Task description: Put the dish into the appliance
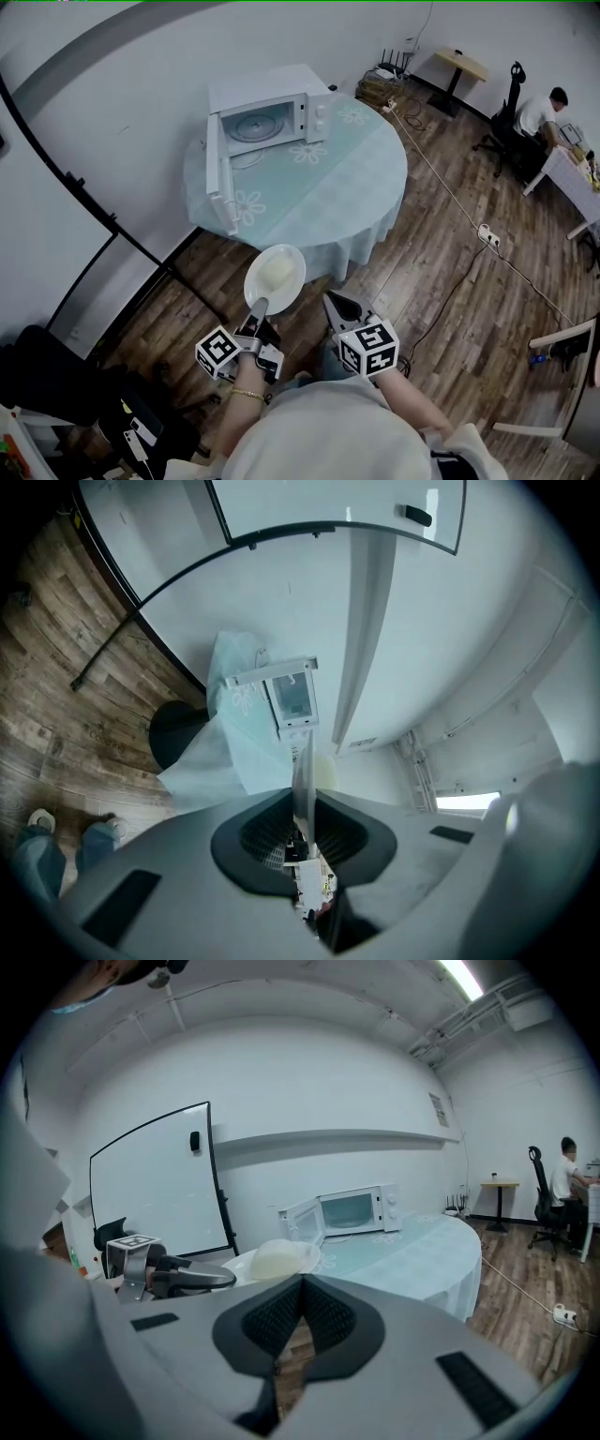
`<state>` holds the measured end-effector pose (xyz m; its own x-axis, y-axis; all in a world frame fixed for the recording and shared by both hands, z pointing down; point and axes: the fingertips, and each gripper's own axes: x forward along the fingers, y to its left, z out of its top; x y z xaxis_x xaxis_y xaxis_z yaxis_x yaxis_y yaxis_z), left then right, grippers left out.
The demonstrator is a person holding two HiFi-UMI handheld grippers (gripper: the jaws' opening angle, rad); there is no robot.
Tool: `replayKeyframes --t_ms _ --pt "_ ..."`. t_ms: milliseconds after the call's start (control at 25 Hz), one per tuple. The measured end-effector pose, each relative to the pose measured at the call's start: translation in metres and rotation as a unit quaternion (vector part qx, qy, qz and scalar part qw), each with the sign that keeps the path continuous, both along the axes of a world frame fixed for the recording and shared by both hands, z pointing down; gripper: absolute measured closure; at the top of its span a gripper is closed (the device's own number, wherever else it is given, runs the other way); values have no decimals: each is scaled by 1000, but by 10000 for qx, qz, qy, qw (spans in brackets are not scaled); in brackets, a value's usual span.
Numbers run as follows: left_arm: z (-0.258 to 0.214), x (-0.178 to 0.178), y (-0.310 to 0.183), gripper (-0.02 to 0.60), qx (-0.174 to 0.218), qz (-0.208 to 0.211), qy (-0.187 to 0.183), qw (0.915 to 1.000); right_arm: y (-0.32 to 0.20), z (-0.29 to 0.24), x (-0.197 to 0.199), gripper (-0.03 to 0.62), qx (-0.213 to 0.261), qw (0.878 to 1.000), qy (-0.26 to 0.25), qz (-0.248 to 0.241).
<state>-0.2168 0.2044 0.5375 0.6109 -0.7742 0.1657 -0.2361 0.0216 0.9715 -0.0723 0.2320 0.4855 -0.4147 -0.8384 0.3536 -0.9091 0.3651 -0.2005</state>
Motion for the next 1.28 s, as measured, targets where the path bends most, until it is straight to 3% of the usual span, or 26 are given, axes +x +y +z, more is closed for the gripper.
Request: replayKeyframes --t_ms 280,800,1280 --pt "3 15 -43 532 8 26 85 10000 -46 8 8 589 -21 10000 -46 -71" --pt "0 58 -163 532 62 -113 172 9998 -181 6 45 589 -28 9994 -9 -357" --pt "-2 86 -251 532 -46 -642 60 9979 -288 -3 78 589 26 9966 -15 -828"
